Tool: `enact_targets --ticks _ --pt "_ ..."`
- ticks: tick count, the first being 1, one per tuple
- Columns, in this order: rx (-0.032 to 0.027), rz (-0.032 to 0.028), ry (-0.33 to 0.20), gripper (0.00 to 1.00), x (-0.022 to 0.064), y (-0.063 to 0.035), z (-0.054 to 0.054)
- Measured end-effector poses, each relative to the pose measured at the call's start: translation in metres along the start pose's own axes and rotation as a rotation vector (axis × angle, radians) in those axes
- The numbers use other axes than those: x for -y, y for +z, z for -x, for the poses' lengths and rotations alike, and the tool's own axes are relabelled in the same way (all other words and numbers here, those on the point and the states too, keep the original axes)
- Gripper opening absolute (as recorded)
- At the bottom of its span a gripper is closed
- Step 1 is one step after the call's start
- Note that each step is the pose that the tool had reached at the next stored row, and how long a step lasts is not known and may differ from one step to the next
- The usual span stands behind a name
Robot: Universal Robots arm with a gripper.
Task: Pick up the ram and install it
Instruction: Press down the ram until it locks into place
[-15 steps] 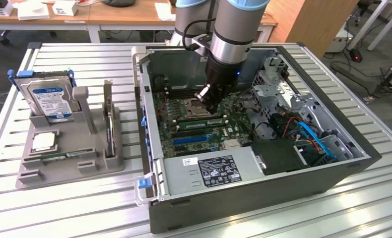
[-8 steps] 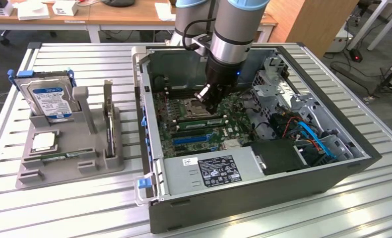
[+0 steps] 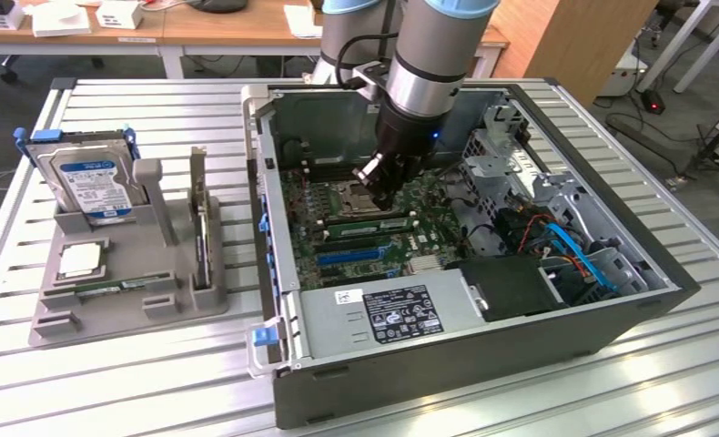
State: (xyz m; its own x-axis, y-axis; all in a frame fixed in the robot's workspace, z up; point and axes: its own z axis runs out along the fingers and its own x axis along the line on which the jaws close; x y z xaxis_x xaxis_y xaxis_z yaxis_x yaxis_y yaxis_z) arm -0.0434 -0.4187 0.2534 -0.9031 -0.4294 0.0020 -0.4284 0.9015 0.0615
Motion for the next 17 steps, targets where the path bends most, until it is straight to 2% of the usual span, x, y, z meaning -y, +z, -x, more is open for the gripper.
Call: enact_targets --ticks 7,17 --pt "0.0008 0.0002 0.006 0.09 -0.0004 0.0002 -0.0006" --pt "0.0080 0.0003 0.123 0.09 -0.0012 0.0003 -0.0025"
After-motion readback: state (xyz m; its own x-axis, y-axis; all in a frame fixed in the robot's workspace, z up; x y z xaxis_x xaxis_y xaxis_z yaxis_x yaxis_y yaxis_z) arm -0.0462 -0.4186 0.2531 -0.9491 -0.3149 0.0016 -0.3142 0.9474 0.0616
